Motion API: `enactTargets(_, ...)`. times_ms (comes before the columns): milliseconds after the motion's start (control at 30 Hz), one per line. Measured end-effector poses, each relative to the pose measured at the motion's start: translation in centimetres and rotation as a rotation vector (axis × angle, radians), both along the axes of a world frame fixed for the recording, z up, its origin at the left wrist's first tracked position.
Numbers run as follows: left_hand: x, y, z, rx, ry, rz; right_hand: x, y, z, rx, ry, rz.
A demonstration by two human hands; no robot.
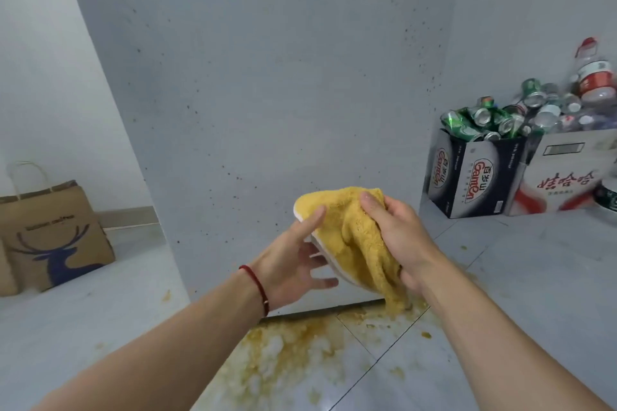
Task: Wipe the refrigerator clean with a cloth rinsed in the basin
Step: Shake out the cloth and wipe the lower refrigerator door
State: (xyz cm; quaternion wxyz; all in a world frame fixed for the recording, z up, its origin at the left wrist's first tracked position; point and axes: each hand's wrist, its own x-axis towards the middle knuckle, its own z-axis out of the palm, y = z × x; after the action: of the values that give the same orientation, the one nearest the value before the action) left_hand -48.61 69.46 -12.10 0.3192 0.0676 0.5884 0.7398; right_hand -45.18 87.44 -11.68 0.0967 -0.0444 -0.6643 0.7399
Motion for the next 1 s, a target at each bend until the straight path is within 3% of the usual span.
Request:
enactTargets(67,0.5,0.2,-1.3,-0.01,0.046,-0.04,-0.1,0.5,0.1,-0.044,-0.045,0.04)
enactTargets(167,0.0,-0.7,-1.2,-0.04,0.09,0.076,-0.2,1.6,-0.4,0.031,-0.105,0.076)
enactTargets(267,-0.7,-2.6,-0.5,-0.163,0.186,0.171,-0.4,2.5,-1.5,0.274,-0.137,-0.053)
enactTargets(400,-1.2,-3.9,0.0,-0.233,0.319,0.279,-1.1,1.8,-2.4,0.342,-0.152,-0.157)
enactTargets(533,-1.5,-4.7,0.6,-0.159,0.357,0.238,-1.6,1.3,-0.9,0.367,-0.024,0.108)
enactTargets(633,-1.9,-6.1,1.4,-0.482,0.643,0.181,-2.5,1.0,-0.2,0.402,-0.051,0.335)
enactTargets(800,-2.9,-7.9,3.9,-1.129,1.029,0.129,-4.5,-1.6,0.8,0.835,0.044,0.245)
enactTargets(900,-3.8,-9.3,4.4,-1.188,0.902,0.109,-5.5,-2.6,1.0,0.87,0.054,0.218)
enactTargets(1000,-4.1,-10.8,5.4,-0.752,0.52,0.213,-5.7,-3.1,1.2,0.623,0.042,0.316)
